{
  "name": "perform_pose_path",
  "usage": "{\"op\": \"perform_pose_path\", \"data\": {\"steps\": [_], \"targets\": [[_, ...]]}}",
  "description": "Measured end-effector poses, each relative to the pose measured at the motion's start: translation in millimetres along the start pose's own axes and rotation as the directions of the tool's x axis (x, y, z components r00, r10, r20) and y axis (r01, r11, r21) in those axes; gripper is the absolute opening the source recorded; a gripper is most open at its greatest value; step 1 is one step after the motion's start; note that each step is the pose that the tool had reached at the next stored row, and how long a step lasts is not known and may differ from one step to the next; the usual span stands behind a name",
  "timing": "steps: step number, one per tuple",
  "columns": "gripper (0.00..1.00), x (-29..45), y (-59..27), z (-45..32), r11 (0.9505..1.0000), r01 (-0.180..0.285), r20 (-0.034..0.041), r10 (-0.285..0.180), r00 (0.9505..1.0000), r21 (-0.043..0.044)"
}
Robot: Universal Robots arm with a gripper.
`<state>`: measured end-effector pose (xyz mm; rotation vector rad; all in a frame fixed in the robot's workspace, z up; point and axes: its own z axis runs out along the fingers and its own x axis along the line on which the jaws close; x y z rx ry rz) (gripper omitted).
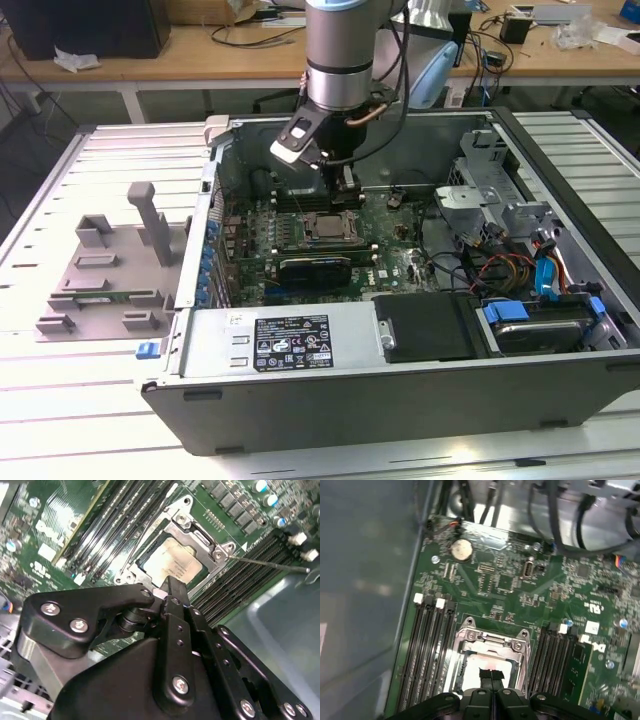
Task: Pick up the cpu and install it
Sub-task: 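Close the cpu cover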
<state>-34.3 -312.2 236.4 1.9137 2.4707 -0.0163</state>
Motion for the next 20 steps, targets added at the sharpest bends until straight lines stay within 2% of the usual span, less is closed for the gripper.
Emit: {"op": "perform_pose_path", "data": {"steps": [3,5,7,9,13,14,15,18,19,20], "targets": [[0.11,0.0,0.0,0.0,0.9978,0.066,-0.0001,-0.066,0.9978,-0.0013],[0.11,0.0,0.0,0.0,0.9911,0.133,-0.0001,-0.133,0.9911,-0.0026],[0.11,0.0,0.0,0.0,0.9850,0.172,0.0000,-0.172,0.9850,-0.0034],[0.11,0.0,0.0,0.0,0.9769,0.214,0.0001,-0.214,0.9769,-0.0042],[0.11,0.0,0.0,0.0,0.9554,0.295,0.0004,-0.295,0.9554,-0.0058],[0.11,0.0,0.0,0.0,0.9392,0.343,0.0006,-0.343,0.9393,-0.0067],[0.11,0.0,0.0,0.0,0.9301,0.367,0.0007,-0.367,0.9301,-0.0072],[0.11,0.0,0.0,0.0,0.9076,0.420,0.0011,-0.420,0.9076,-0.0083],[0.11,0.0,0.0,0.0,0.8857,0.464,0.0014,-0.464,0.8857,-0.0092],[0.11,0.0,0.0,0.0,0.8708,0.491,0.0016,-0.492,0.8709,-0.0097]]}}
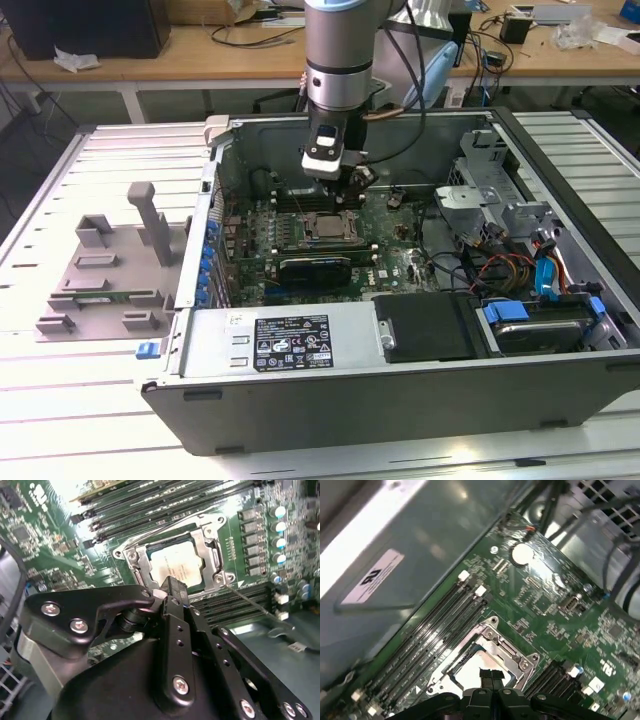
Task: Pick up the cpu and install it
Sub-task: 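Close the cpu cover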
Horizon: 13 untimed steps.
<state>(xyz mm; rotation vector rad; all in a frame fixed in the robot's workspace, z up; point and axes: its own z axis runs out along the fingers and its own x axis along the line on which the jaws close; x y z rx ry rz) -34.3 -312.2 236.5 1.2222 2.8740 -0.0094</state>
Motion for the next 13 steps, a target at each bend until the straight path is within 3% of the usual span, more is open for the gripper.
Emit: {"op": "perform_pose_path", "data": {"steps": [4,7,8,13], "targets": [[0.11,0.0,0.0,0.0,0.9955,0.095,-0.0001,-0.095,0.9955,-0.0019],[0.11,0.0,0.0,0.0,0.9879,0.155,0.0000,-0.155,0.9879,-0.0030],[0.11,0.0,0.0,0.0,0.9843,0.176,0.0000,-0.176,0.9843,-0.0035],[0.11,0.0,0.0,0.1,0.9541,0.299,0.0004,-0.299,0.9541,-0.0059]]}}
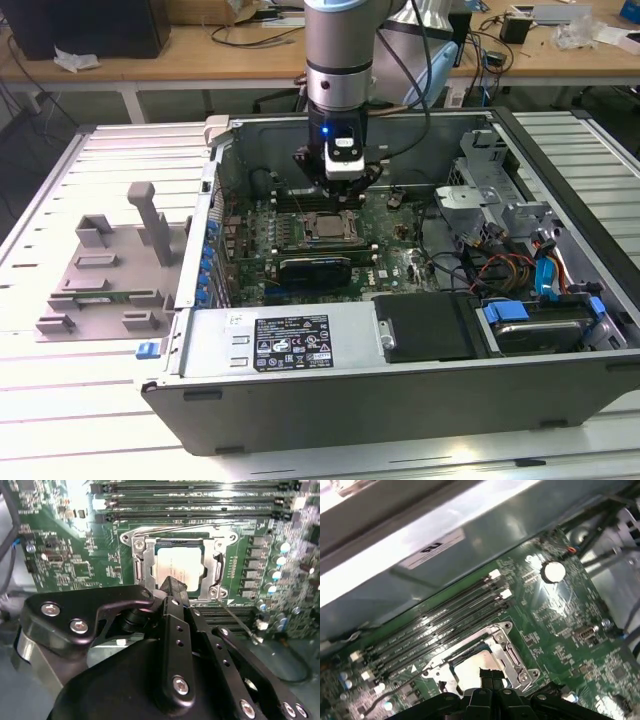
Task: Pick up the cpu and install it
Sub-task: 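Close the cpu cover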
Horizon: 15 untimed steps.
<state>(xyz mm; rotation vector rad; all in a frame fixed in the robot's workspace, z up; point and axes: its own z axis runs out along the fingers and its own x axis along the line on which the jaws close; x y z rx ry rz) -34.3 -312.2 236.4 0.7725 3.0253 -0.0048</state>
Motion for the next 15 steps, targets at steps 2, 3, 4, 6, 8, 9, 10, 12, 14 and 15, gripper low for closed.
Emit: {"op": "perform_pose_path", "data": {"steps": [2,3,4,6,8,9,10,12,14,15], "targets": [[0.11,0.0,0.0,0.0,0.9986,0.053,-0.0001,-0.053,0.9986,-0.0010],[0.11,0.0,0.0,0.1,0.9974,0.072,0.0000,-0.072,0.9974,-0.0014],[0.11,0.0,0.0,0.1,0.9930,0.118,-0.0001,-0.118,0.9930,-0.0023],[0.11,0.0,0.0,0.2,0.9829,0.184,0.0000,-0.184,0.9829,-0.0036],[0.11,0.0,0.0,0.2,0.9740,0.227,0.0002,-0.227,0.9740,-0.0044],[0.11,0.0,0.0,0.2,0.9670,0.255,0.0002,-0.255,0.9670,-0.0049],[0.11,0.0,0.0,0.3,0.9622,0.272,0.0003,-0.272,0.9622,-0.0053],[0.11,0.0,0.0,0.3,0.9496,0.313,0.0004,-0.313,0.9497,-0.0061],[0.11,0.0,0.0,0.4,0.9238,0.383,0.0008,-0.383,0.9238,-0.0076],[0.11,0.0,0.0,0.4,0.9101,0.414,0.0010,-0.414,0.9102,-0.0082]]}}
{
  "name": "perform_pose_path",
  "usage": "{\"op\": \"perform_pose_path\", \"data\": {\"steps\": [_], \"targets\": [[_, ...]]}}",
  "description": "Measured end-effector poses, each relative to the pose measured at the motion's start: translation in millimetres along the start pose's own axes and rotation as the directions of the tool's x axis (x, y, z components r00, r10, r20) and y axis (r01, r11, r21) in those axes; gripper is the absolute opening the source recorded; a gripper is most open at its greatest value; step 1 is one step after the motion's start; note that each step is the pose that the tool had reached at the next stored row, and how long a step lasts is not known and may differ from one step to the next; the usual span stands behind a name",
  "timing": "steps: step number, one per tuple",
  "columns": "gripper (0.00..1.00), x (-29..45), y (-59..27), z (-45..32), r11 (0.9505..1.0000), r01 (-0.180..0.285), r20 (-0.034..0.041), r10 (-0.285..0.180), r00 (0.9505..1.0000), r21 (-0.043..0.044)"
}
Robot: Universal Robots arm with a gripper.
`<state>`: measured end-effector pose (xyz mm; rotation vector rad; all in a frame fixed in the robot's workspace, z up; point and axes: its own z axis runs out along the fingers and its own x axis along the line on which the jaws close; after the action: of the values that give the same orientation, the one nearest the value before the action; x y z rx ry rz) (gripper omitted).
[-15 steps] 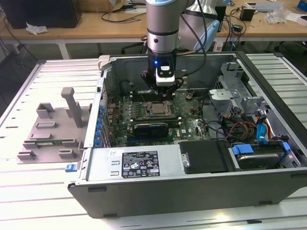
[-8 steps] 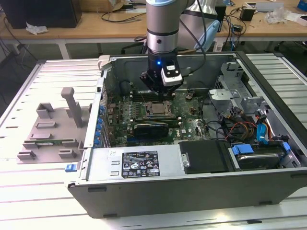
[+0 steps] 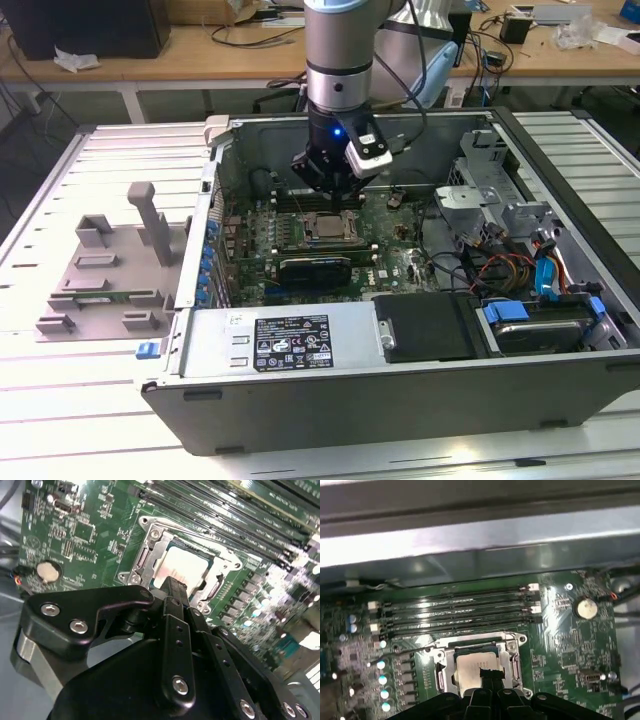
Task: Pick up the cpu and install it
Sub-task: 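Close the cpu cover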
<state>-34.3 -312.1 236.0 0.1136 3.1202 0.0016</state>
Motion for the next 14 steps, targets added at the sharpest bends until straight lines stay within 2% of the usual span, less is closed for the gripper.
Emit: {"op": "perform_pose_path", "data": {"steps": [2,3,7,8,10,12,14], "targets": [[0.11,0.0,0.0,0.1,0.9982,0.059,0.0000,-0.059,0.9982,-0.0011],[0.11,0.0,0.0,0.1,0.9975,0.070,0.0000,-0.070,0.9975,-0.0013],[0.11,0.0,0.0,0.1,0.9972,0.074,0.0000,-0.074,0.9972,-0.0014],[0.11,0.3,-0.1,0.4,0.9972,0.074,0.0015,-0.074,0.9972,-0.0014],[0.11,1.3,-0.3,1.5,0.9972,0.075,0.0109,-0.075,0.9971,-0.0007],[0.11,3.0,-1.0,3.1,0.9970,0.078,0.0154,-0.078,0.9969,0.0013],[0.11,4.1,-2.3,4.4,0.9968,0.080,0.0166,-0.080,0.9967,0.0015]]}}
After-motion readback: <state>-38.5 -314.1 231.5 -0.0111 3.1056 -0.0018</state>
